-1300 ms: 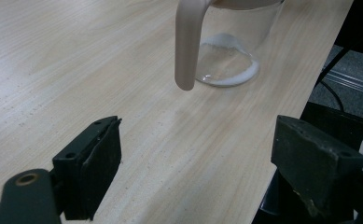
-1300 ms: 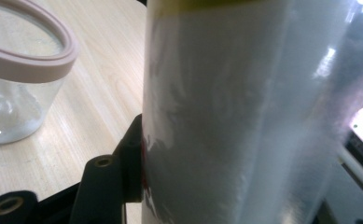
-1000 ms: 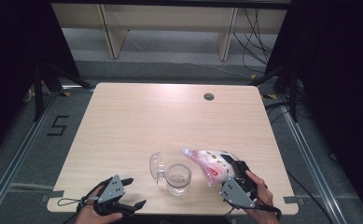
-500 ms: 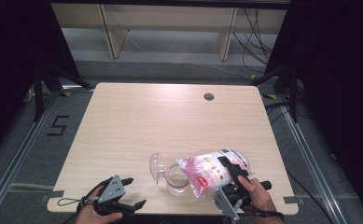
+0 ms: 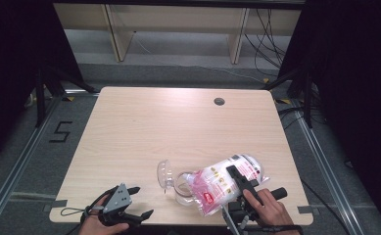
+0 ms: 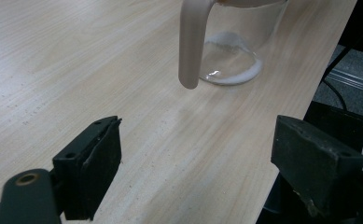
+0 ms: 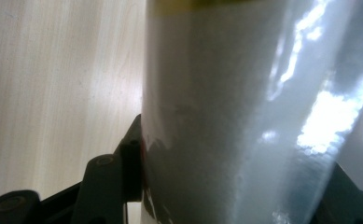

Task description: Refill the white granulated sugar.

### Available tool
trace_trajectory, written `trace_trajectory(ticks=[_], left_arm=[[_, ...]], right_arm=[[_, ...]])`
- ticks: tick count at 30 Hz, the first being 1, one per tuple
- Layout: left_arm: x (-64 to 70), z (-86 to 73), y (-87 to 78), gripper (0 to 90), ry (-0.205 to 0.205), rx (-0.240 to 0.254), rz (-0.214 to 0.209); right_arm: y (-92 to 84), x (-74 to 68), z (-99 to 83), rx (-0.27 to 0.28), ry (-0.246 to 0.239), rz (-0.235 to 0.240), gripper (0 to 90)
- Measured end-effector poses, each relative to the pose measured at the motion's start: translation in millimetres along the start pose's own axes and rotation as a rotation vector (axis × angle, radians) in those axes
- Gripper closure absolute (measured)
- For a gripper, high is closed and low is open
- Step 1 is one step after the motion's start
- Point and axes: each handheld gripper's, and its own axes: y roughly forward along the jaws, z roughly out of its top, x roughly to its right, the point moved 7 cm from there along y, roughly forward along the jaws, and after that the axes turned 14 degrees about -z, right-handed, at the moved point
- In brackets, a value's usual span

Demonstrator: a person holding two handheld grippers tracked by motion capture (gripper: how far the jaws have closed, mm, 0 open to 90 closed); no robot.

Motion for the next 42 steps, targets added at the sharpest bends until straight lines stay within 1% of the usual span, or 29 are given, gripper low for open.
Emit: trace_trajectory(ticks=[1,2,3,4,6,7,8,9,10,11,12,13,14,15,16,17,19,20,23,25,26,28,29,31,32,35,38,40,42], left_arm=[[2.5,1.2,1.3,15.8,-0.017,0.020,-0.016],[2.6,1.2,1.4,15.8,-0.017,0.021,-0.017],[2.3,0.9,1.1,15.8,-0.013,0.014,-0.015],[2.6,0.9,1.2,15.8,-0.014,0.015,-0.015],[2.5,0.9,0.8,15.8,-0.015,0.014,-0.012],[2.7,1.2,1.4,15.8,-0.017,0.020,-0.017],[1.4,0.6,0.7,15.8,-0.008,0.008,-0.011],[0.4,0.0,0.4,15.8,-0.001,0.002,-0.004],[0.5,0.0,0.6,15.8,-0.003,0.002,-0.004],[1.1,0.1,0.8,15.8,-0.007,0.006,-0.007],[2.9,1.3,2.4,15.8,-0.023,0.028,-0.013],[2.8,1.2,2.2,15.8,-0.021,0.026,-0.013],[0.7,-0.2,0.4,15.8,-0.003,-0.001,-0.005],[0.6,-0.4,0.4,15.8,-0.003,-0.003,-0.004],[1.9,0.4,1.9,15.8,-0.013,0.015,-0.017],[1.6,0.3,1.9,15.8,-0.012,0.011,-0.016],[1.6,0.2,2.0,15.8,-0.011,0.011,-0.014],[2.1,0.6,2.8,15.8,-0.016,0.020,-0.015],[2.0,0.1,2.2,15.8,-0.016,0.008,-0.019],[1.8,-0.1,2.4,15.8,-0.018,0.010,-0.017],[1.7,0.2,3.2,15.8,-0.016,0.022,-0.010],[2.0,-0.1,2.3,15.8,-0.015,0.008,-0.015],[2.0,0.0,2.8,15.8,-0.015,0.015,-0.009],[1.5,-0.7,3.2,15.8,-0.011,0.007,-0.008],[1.3,-0.9,3.4,15.8,-0.012,0.007,-0.005],[1.1,-1.0,3.2,15.8,-0.013,0.007,-0.005],[1.5,-0.2,2.8,15.8,-0.012,0.013,-0.003],[1.4,-0.2,3.0,15.8,-0.012,0.012,-0.003],[-0.3,-1.5,2.3,15.8,-0.001,-0.009,0.001]], right_arm=[[1.4,5.5,2.6,0.032,-0.062,-0.012,48.5],[0.7,3.4,2.2,0.020,-0.048,-0.005,48.6],[0.1,3.6,2.5,0.017,-0.075,-0.007,48.6],[1.7,5.0,4.2,0.042,-0.101,-0.016,48.6],[-2.1,2.0,1.9,-0.002,-0.092,-0.006,48.7],[-1.2,3.1,2.8,0.017,-0.108,-0.017,48.7],[1.2,7.0,5.5,0.056,-0.157,-0.027,48.7],[1.9,7.9,6.4,0.070,-0.162,-0.043,48.7],[1.9,8.2,6.5,0.071,-0.170,-0.043,48.8],[0.6,4.4,4.1,0.042,-0.144,-0.030,48.9],[2.1,8.3,6.1,0.067,-0.188,-0.047,48.9],[1.0,6.0,4.3,0.047,-0.181,-0.038,48.9],[0.8,5.9,4.1,0.047,-0.189,-0.035,48.9],[0.5,5.7,4.0,0.046,-0.188,-0.034,49.0],[0.5,5.9,4.3,0.048,-0.186,-0.034,49.0],[0.4,4.4,3.6,0.042,-0.174,-0.030,49.0],[-0.3,3.9,3.6,0.031,-0.182,-0.016,49.1],[-1.3,4.0,3.4,0.021,-0.180,-0.024,49.1],[-1.6,6.1,4.4,0.035,-0.191,-0.036,49.3],[0.1,10.7,7.5,0.061,-0.238,-0.052,49.3],[-1.0,8.6,6.2,0.040,-0.226,-0.044,49.3],[-0.8,9.2,7.4,0.048,-0.230,-0.046,49.4],[-0.8,9.3,7.6,0.051,-0.230,-0.046,49.5],[0.8,11.1,9.4,0.065,-0.263,-0.049,49.5],[0.1,9.5,7.9,0.050,-0.252,-0.055,49.6],[0.8,10.1,7.3,0.042,-0.265,-0.060,49.8],[1.5,12.0,7.6,0.045,-0.276,-0.056,49.9],[1.7,12.8,8.0,0.051,-0.262,-0.062,50.1],[2.3,13.4,7.7,0.056,-0.278,-0.062,50.2]])
